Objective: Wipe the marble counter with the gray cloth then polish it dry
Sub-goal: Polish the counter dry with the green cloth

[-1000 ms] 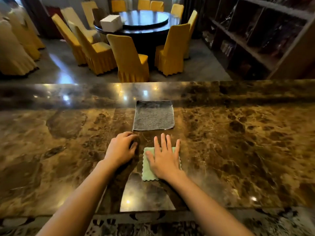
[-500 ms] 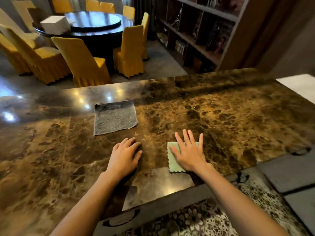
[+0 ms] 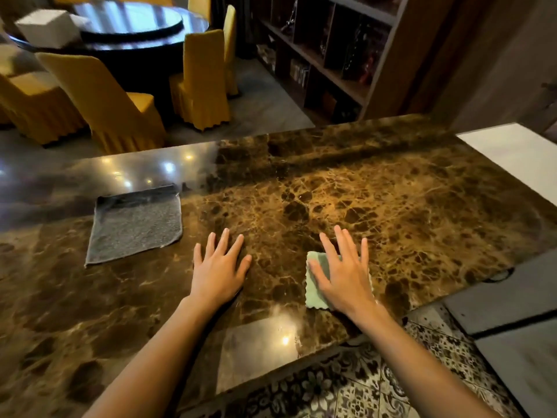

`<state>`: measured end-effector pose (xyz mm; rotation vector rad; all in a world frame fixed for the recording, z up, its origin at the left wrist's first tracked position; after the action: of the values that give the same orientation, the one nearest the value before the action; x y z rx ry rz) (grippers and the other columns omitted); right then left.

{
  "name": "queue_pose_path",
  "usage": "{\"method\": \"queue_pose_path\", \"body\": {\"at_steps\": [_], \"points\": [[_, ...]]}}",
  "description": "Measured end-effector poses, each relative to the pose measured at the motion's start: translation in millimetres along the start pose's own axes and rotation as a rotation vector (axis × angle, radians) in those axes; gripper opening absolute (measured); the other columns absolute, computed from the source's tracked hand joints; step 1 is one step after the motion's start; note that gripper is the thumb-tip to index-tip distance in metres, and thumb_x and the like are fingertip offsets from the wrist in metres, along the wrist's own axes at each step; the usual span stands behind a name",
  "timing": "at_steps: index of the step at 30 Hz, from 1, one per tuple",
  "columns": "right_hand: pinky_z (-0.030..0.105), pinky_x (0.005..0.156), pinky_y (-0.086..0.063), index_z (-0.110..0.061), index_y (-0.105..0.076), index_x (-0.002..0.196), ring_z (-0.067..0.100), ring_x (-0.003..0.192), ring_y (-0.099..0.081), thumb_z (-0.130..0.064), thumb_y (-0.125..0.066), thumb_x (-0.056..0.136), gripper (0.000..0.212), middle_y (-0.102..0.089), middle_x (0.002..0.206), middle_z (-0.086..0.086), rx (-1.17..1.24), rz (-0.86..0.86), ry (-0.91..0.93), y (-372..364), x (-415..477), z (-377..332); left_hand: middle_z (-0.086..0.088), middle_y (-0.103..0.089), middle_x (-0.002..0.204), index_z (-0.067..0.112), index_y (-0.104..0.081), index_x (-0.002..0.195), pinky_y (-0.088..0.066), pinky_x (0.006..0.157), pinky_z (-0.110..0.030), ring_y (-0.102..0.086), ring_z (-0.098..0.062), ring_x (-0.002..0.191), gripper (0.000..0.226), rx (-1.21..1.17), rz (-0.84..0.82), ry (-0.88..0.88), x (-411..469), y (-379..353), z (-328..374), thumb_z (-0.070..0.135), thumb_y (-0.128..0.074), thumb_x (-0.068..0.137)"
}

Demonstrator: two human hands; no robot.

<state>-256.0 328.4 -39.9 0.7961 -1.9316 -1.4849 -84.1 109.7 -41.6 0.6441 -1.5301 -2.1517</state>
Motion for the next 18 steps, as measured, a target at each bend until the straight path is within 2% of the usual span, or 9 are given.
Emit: {"method": "queue_pose_path", "body": {"at_steps": [2, 4, 6, 7, 9, 10, 11, 14, 18], "points": [[0.055, 0.124, 0.011, -0.022, -0.028, 0.161, 0.028, 0.159, -0.004, -0.065, -0.022, 0.102, 0.074, -0.011, 0.172, 0.013, 0.004, -0.005, -0.048, 2.5, -14.0, -2.2, -0.002, -0.006, 0.171, 0.035, -0.016, 0.161, 0.001, 0.124, -0.056, 0.003, -0.030, 0.157, 0.064, 0.005, 0.001, 0.047, 12.2, 0.9, -0.5, 0.061, -0.023, 0.103], [0.053, 0.121, 0.020, -0.026, -0.007, 0.164, 0.026, 0.158, 0.014, -0.070, 0.001, 0.094, 0.083, 0.008, 0.173, 0.010, -0.019, -0.164, -0.109, -1.0, -27.0, -1.0, -0.003, -0.005, 0.171, 0.035, -0.014, 0.161, 0.002, 0.124, -0.058, 0.005, -0.031, 0.156, 0.064, 0.009, 0.013, 0.099, 25.4, 2.0, -1.2, 0.061, -0.021, 0.103], [0.051, 0.122, 0.019, -0.027, 0.002, 0.164, 0.024, 0.156, 0.021, -0.070, 0.007, 0.094, 0.082, 0.018, 0.171, 0.009, -0.007, -0.217, -0.086, -7.6, -33.0, 0.9, -0.003, -0.003, 0.171, 0.036, -0.012, 0.161, 0.002, 0.123, -0.060, 0.006, -0.033, 0.156, 0.065, 0.020, 0.011, 0.148, 36.7, 1.8, -0.3, 0.063, -0.019, 0.102], [0.052, 0.125, 0.013, -0.026, -0.004, 0.164, 0.025, 0.157, 0.017, -0.068, -0.002, 0.098, 0.078, 0.013, 0.172, 0.011, 0.030, -0.188, -0.065, -9.1, -31.5, 1.4, -0.003, -0.002, 0.171, 0.037, -0.011, 0.161, 0.003, 0.123, -0.061, 0.007, -0.034, 0.156, 0.066, 0.027, 0.011, 0.173, 42.6, 0.7, 1.3, 0.064, -0.018, 0.102], [0.056, 0.122, -0.024, -0.020, -0.040, 0.157, 0.034, 0.150, -0.021, -0.059, -0.036, 0.102, 0.067, -0.024, 0.162, 0.020, 0.133, -0.004, -0.006, -9.1, -19.7, 3.0, -0.002, 0.000, 0.171, 0.038, -0.008, 0.161, 0.005, 0.122, -0.062, 0.008, -0.034, 0.156, 0.066, 0.031, 0.013, 0.219, 52.4, -1.1, 6.7, 0.065, -0.016, 0.101], [0.054, 0.108, -0.042, -0.016, -0.058, 0.143, 0.034, 0.132, -0.041, -0.053, -0.052, 0.099, 0.058, -0.043, 0.142, 0.019, 0.159, 0.120, 0.036, -8.4, -10.2, 3.8, -0.002, 0.002, 0.171, 0.039, -0.007, 0.161, 0.006, 0.121, -0.063, 0.010, -0.034, 0.156, 0.066, 0.034, 0.015, 0.237, 55.5, -2.0, 9.7, 0.065, -0.015, 0.101], [0.049, 0.093, -0.049, -0.014, -0.068, 0.126, 0.031, 0.112, -0.050, -0.049, -0.062, 0.095, 0.047, -0.051, 0.121, 0.014, 0.157, 0.231, 0.079, -8.6, -0.7, 3.3, -0.001, 0.003, 0.171, 0.039, -0.005, 0.161, 0.007, 0.121, -0.063, 0.011, -0.034, 0.155, 0.066, 0.041, 0.021, 0.251, 57.1, -3.6, 12.2, 0.065, -0.013, 0.101], [0.042, 0.071, -0.047, -0.016, -0.066, 0.093, 0.024, 0.081, -0.051, -0.047, -0.069, 0.093, 0.032, -0.055, 0.088, 0.002, 0.161, 0.267, 0.129, -9.1, 36.2, -1.6, 0.001, 0.009, 0.171, 0.043, 0.003, 0.160, 0.010, 0.120, -0.063, 0.015, -0.034, 0.155, 0.066, 0.069, 0.025, 0.276, 62.7, -7.6, 14.6, 0.067, -0.007, 0.099], [0.042, 0.076, -0.051, -0.015, -0.069, 0.101, 0.026, 0.086, -0.058, -0.045, -0.058, 0.099, 0.032, -0.062, 0.095, 0.003, 0.114, 0.184, 0.144, -12.1, 35.4, -2.2, 0.003, 0.014, 0.170, 0.047, 0.009, 0.157, 0.012, 0.120, -0.062, 0.019, -0.032, 0.154, 0.067, 0.082, 0.013, 0.288, 76.5, -5.4, 11.7, 0.071, -0.004, 0.096]]}}
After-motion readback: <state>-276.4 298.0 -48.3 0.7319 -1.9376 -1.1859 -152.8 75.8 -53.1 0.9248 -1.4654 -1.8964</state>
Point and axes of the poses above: each hand's wrist, its own x-axis towards the middle knuckle, its own y-axis out of the back of the hand, z = x × y, the point moved 1 cm from there along x, towards the middle knuckle
